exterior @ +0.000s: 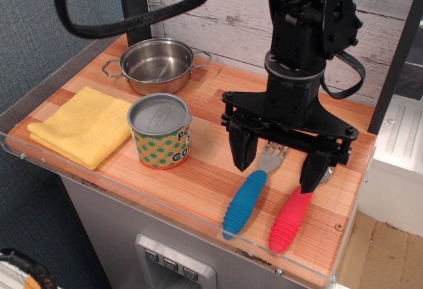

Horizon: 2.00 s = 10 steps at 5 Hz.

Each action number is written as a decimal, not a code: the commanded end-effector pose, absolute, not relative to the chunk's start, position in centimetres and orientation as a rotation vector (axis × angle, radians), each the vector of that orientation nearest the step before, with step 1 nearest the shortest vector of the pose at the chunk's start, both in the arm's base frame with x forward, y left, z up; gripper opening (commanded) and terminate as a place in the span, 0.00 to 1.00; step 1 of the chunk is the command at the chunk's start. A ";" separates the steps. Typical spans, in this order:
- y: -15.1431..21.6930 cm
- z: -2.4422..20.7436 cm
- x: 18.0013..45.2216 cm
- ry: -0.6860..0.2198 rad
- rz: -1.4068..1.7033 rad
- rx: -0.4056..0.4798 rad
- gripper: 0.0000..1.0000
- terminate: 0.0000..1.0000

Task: PICK UP THE VESSEL AND PUT ANOTHER SIDE OF THE TABLE

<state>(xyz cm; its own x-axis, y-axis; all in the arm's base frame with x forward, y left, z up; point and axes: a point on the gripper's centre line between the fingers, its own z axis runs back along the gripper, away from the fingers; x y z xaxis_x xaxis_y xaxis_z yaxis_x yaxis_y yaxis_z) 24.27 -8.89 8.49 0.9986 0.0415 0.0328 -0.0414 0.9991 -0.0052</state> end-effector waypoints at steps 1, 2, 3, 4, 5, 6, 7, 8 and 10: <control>-8.9 8.5 24.3 -0.033 0.041 -0.004 1.00 0.00; -6.6 8.0 23.2 0.003 -0.023 0.073 1.00 0.00; -3.8 7.8 22.1 0.029 -0.033 0.095 1.00 0.00; -0.6 8.4 19.6 0.060 -0.055 0.147 1.00 0.00; 2.3 7.9 18.9 0.051 -0.109 0.132 1.00 0.00; 4.4 6.4 20.3 0.032 -0.199 0.163 1.00 0.00; 6.4 5.8 21.2 -0.025 -0.259 0.170 1.00 0.00; 7.7 5.9 22.3 -0.054 -0.311 0.160 1.00 0.00; 8.0 5.9 25.1 -0.104 -0.396 0.111 1.00 0.00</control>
